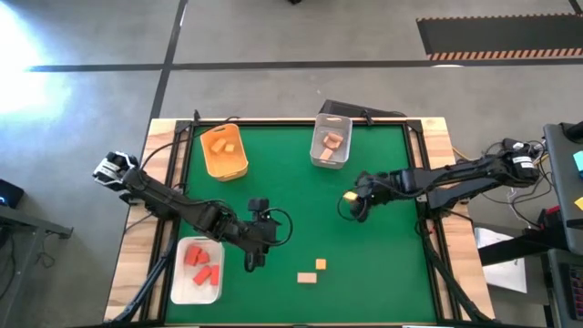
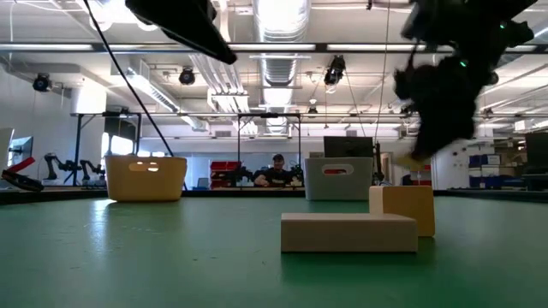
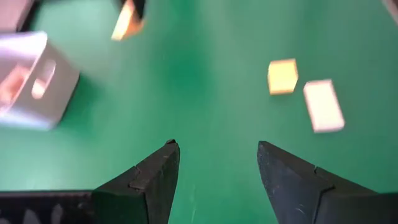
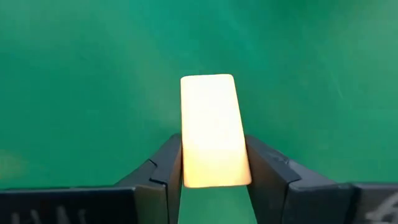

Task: Sort & place blocks by color
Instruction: Put the yellow block into the yellow bin

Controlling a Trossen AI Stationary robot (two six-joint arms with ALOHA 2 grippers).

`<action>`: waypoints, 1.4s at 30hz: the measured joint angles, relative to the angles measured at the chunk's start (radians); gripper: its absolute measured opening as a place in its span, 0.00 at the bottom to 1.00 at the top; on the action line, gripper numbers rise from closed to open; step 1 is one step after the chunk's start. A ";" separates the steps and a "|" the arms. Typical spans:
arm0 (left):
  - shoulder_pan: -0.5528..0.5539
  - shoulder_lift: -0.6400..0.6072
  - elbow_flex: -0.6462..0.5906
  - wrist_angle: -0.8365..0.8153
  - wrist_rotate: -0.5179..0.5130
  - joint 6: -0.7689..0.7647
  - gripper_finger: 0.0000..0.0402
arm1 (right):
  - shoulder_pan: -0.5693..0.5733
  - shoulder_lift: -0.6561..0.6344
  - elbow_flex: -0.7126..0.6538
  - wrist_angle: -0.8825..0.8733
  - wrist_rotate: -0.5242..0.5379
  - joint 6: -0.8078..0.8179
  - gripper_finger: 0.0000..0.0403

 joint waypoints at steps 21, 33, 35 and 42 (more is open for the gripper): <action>0.126 0.000 -0.417 1.318 0.053 0.192 0.52 | 0.119 0.382 -0.253 1.975 -0.079 -0.777 0.30; 0.192 0.050 -0.419 1.401 0.068 0.196 0.72 | 0.117 0.511 -0.123 1.965 -0.123 -0.794 0.30; 0.201 0.081 -0.419 1.463 0.109 0.197 0.73 | 0.113 0.509 -0.112 1.934 -0.124 -0.790 0.30; 0.216 0.199 -0.413 1.684 0.133 0.238 0.73 | 0.112 0.507 -0.095 1.887 -0.123 -0.791 0.30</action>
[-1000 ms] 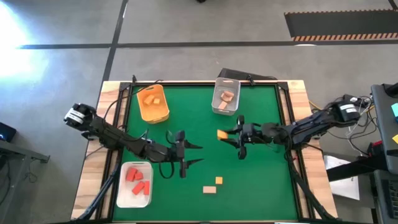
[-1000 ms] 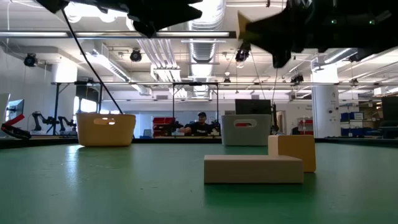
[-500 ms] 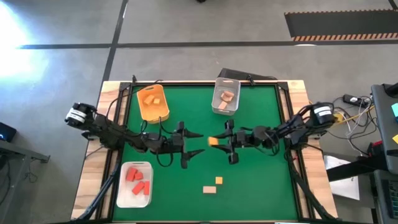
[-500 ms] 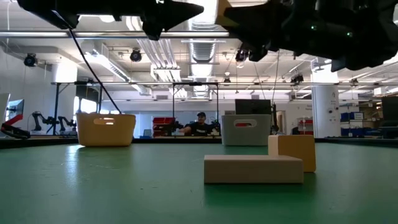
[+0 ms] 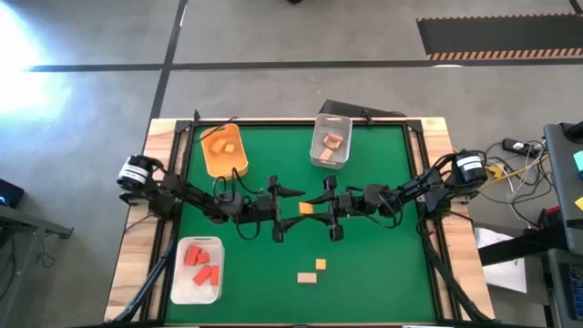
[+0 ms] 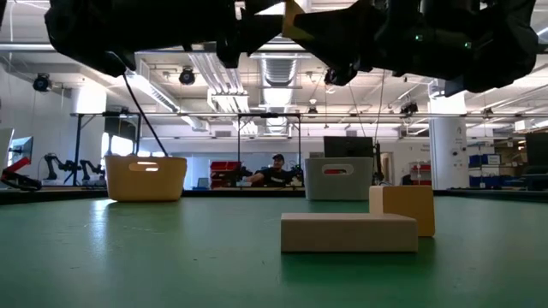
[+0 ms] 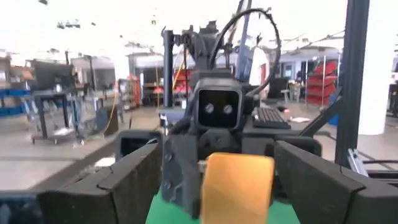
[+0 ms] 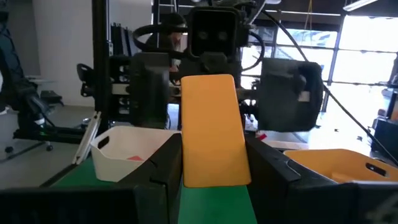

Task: Sort & place blocks by color
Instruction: Put the yellow block into the yellow bin

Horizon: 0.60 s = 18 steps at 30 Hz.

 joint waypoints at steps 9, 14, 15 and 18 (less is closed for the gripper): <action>0.001 0.010 0.001 0.027 0.003 0.014 0.51 | 0.000 0.002 -0.002 -0.002 0.001 -0.007 0.30; 0.002 0.009 0.000 0.026 0.002 0.011 0.28 | 0.000 0.002 -0.002 -0.002 0.011 -0.008 0.33; 0.003 0.009 0.000 0.026 0.002 0.010 0.29 | 0.000 0.002 -0.002 -0.001 0.016 -0.008 0.35; 0.007 0.009 -0.001 0.023 0.001 0.007 0.29 | 0.000 0.002 -0.002 -0.002 0.030 -0.011 0.45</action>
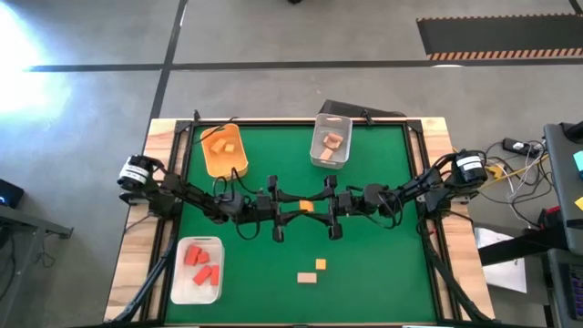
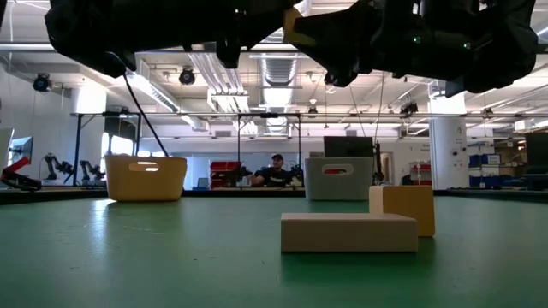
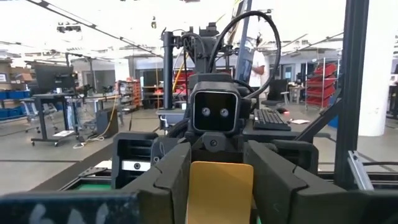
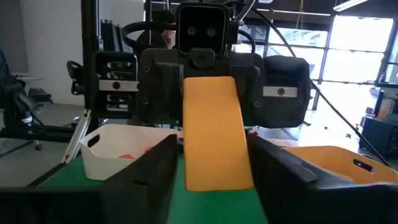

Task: Sort & place blocks by color
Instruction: Put the yellow block into the yellow bin

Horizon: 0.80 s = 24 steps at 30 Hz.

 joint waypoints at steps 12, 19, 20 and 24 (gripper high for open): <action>0.023 -0.294 -0.051 -0.716 -0.948 -0.058 0.29 | 0.000 -0.200 -0.008 -0.547 0.581 -0.003 0.75; 0.109 -0.501 -0.058 -1.227 -1.109 -0.464 0.29 | 0.000 -0.339 -0.009 -0.776 0.663 0.116 0.78; 0.127 -0.513 -0.059 -1.230 -1.061 -0.470 0.29 | 0.000 -0.348 -0.010 -0.786 0.663 0.127 0.77; 0.197 -0.548 -0.054 -1.250 -0.927 -0.473 0.29 | 0.000 -0.357 -0.012 -0.796 0.661 0.131 0.75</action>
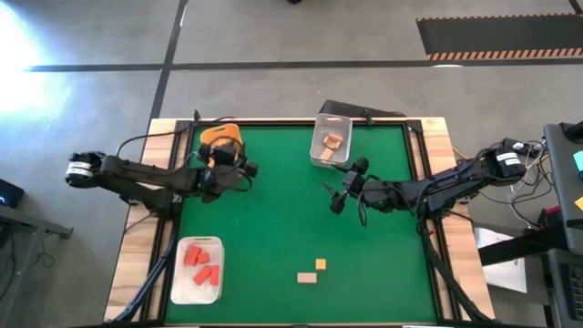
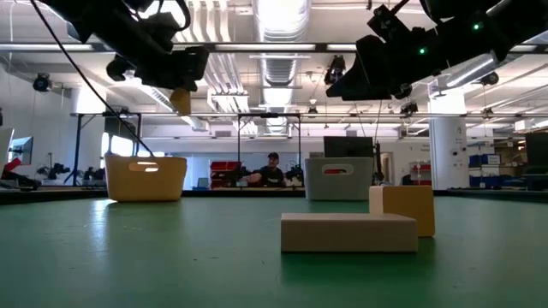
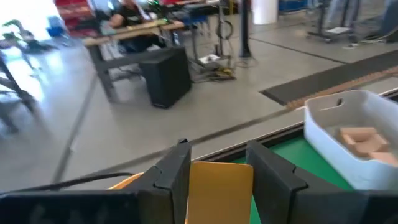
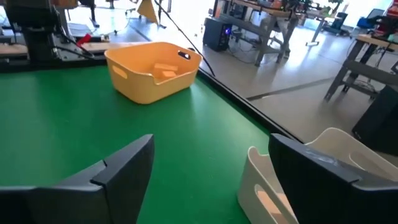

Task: Sort & place blocks by color
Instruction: Put the yellow block into the yellow bin

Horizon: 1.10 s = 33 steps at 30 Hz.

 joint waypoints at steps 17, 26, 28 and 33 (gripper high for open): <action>0.412 0.023 0.291 -0.885 0.562 -0.214 0.31 | 0.000 0.016 0.002 -0.010 -0.008 0.037 0.74; 0.427 0.152 0.319 -1.071 0.626 -0.303 0.35 | 0.000 0.016 0.002 -0.011 -0.008 0.034 0.75; 0.428 0.167 0.318 -1.071 0.626 -0.303 0.37 | 0.000 0.016 0.002 -0.011 -0.008 0.034 0.75; 0.428 0.170 0.319 -1.068 0.621 -0.287 0.42 | 0.000 0.016 0.002 -0.011 -0.008 0.036 0.75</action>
